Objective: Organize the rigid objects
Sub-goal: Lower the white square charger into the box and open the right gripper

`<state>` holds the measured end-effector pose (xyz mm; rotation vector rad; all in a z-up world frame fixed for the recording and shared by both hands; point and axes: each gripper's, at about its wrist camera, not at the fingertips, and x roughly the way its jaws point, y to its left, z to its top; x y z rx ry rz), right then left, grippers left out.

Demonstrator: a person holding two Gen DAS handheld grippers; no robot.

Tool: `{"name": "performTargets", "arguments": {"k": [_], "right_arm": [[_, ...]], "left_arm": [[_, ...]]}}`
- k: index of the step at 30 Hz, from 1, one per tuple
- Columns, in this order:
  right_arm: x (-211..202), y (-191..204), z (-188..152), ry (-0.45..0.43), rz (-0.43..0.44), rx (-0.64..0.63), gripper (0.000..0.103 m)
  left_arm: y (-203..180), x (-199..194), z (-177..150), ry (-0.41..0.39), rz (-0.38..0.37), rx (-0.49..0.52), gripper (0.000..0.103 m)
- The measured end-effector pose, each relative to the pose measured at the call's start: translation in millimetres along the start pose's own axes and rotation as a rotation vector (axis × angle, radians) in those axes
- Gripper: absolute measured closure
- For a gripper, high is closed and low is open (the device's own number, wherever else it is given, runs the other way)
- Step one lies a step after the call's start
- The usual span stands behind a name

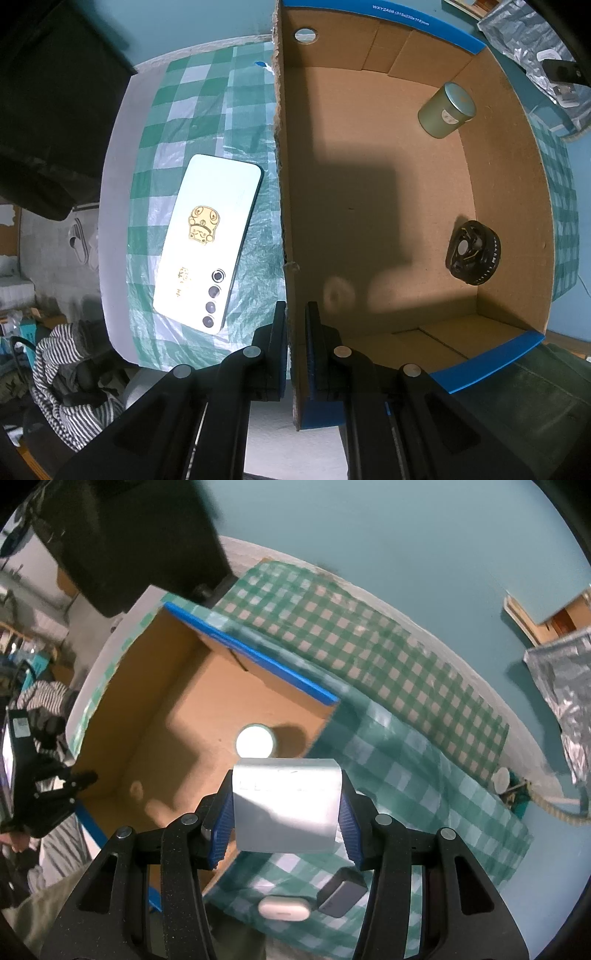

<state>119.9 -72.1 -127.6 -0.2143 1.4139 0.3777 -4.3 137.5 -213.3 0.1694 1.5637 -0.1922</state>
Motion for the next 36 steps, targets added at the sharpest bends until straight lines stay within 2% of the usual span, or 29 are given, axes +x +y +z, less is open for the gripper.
{"name": "performTargets", "arguments": {"k": [18, 36], "right_arm": [[42, 47, 9, 0.076, 0.016, -0.138, 0.053], [89, 71, -4, 0.174, -0.032, -0.261, 0.053]], "left_arm": [[0, 2, -1, 0.002, -0.007, -0.008, 0.094], [0, 4, 0, 0.001, -0.01, -0.012, 0.094]]}}
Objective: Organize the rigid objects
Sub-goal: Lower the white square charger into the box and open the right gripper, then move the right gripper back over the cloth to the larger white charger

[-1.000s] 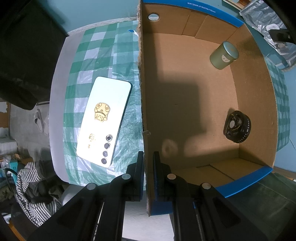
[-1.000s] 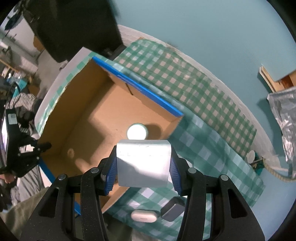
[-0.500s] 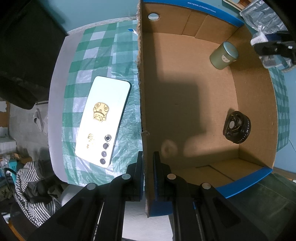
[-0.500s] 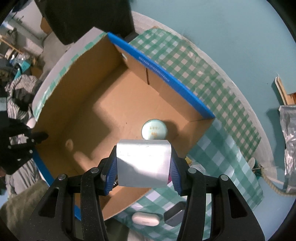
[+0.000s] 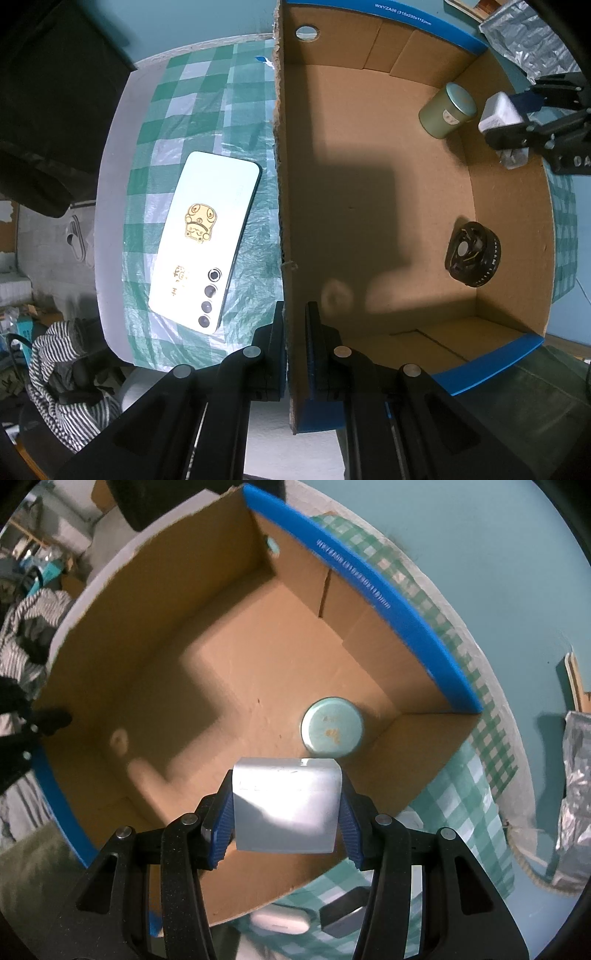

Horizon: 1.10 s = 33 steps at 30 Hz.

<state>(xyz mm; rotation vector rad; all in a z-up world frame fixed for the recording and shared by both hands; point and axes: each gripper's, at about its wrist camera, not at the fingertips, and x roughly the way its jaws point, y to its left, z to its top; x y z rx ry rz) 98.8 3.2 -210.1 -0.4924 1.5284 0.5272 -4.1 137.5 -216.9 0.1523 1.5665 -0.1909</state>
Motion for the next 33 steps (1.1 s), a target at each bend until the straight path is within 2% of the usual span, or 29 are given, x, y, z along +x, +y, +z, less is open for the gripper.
{"name": "performTargets", "arguments": {"k": [8, 16, 19, 21, 33], "right_arm": [[15, 2, -4, 0.029, -0.008, -0.014, 0.053], [13, 1, -5, 0.014, -0.026, -0.013, 0.053], [7, -2, -6, 0.0, -0.019, 0.006, 0.047], [1, -5, -7, -0.014, -0.012, 0.026, 0.039], [-41, -21, -16, -0.096, 0.016, 0.138, 0.037]], "left_arm": [[0, 0, 1, 0.0, 0.004, 0.002, 0.094], [0, 0, 0, 0.001, 0.005, 0.003, 0.094], [0, 0, -1, 0.0, 0.005, 0.003, 0.094], [0, 0, -1, -0.002, 0.006, 0.003, 0.094], [-2, -2, -2, -0.003, 0.007, 0.013, 0.094]]}}
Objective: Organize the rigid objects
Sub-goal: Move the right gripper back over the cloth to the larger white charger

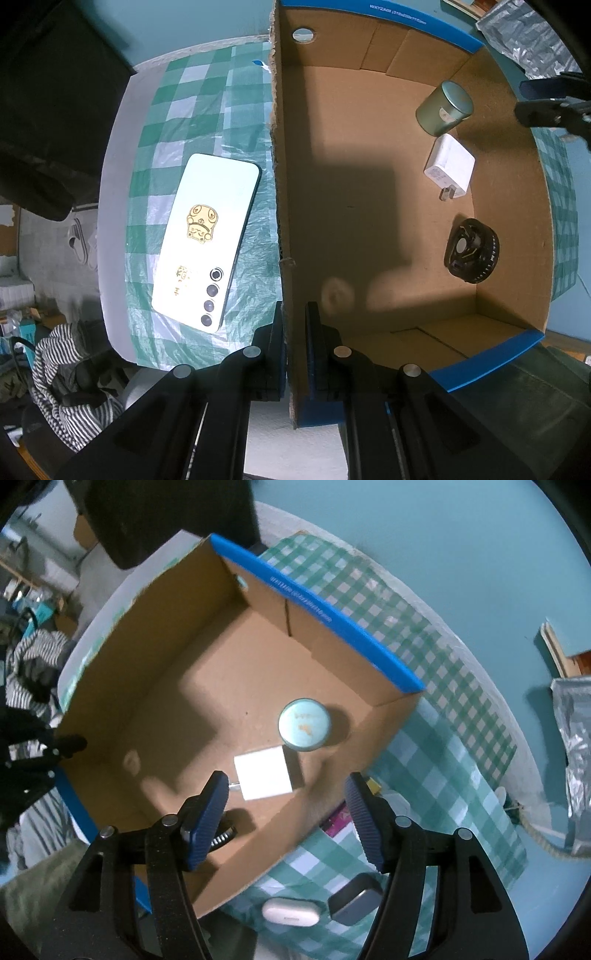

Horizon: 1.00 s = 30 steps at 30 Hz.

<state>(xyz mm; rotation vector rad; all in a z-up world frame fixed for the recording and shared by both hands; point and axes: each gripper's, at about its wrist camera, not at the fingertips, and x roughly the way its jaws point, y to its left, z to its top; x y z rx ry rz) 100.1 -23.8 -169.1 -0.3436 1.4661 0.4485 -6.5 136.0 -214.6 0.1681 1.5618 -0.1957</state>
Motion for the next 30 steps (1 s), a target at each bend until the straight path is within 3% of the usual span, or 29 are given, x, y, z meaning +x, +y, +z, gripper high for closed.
{"name": "performTargets", "arguments": {"k": [30], "right_arm": [[-62, -60, -58, -0.115, -0.013, 0.28, 0.033]], "left_arm": [[-3, -4, 2, 0.002, 0.015, 0.022, 0.094]]}}
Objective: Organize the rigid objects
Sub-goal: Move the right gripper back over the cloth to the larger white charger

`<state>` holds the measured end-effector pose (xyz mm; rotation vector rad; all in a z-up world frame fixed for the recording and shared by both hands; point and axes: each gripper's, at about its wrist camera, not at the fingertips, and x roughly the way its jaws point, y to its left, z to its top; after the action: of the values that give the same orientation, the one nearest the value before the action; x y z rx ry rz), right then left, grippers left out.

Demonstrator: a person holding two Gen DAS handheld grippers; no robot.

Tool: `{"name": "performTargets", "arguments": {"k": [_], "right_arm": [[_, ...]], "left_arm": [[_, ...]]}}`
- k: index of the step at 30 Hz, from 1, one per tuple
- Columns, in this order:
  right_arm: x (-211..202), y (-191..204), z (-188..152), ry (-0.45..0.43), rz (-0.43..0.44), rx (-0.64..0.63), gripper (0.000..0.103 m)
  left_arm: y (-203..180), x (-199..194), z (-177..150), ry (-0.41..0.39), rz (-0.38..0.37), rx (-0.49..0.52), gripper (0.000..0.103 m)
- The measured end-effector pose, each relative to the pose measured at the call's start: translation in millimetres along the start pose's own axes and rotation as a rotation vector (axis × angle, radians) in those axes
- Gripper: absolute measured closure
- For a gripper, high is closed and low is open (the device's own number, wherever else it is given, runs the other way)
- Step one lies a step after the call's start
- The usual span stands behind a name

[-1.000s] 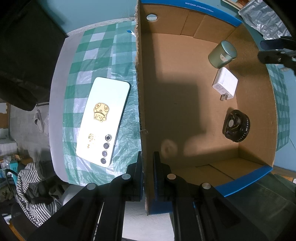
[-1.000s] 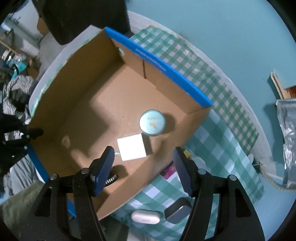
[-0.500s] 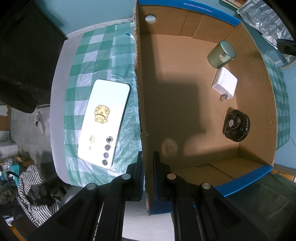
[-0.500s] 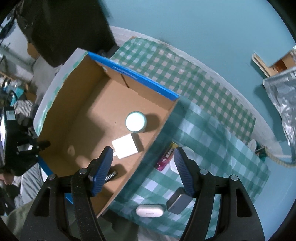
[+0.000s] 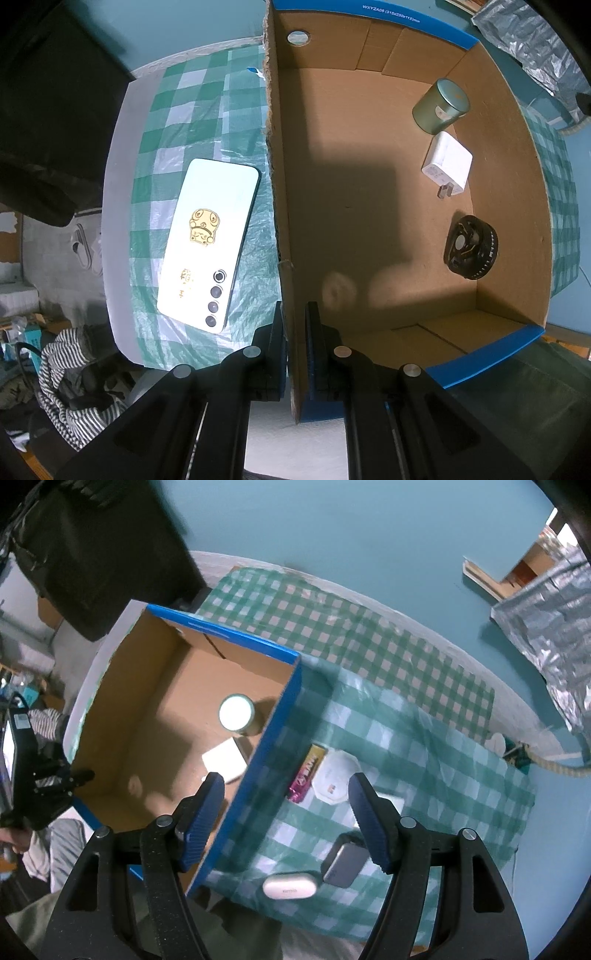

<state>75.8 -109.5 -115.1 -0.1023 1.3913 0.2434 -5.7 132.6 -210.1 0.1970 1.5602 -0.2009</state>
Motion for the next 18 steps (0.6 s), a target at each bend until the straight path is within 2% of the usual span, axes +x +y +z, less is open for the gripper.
{"name": "performTargets", "arguments": {"k": [10, 18], "right_arm": [[7, -31, -26, 0.024, -0.014, 0.075, 0.032], [44, -78, -55, 0.082, -0.045, 0.187, 0.032]], "left_arm": [[-1, -1, -1, 0.004, 0.005, 0.002, 0.094], [0, -1, -1, 0.003, 0.004, -0.011, 0.094]]}}
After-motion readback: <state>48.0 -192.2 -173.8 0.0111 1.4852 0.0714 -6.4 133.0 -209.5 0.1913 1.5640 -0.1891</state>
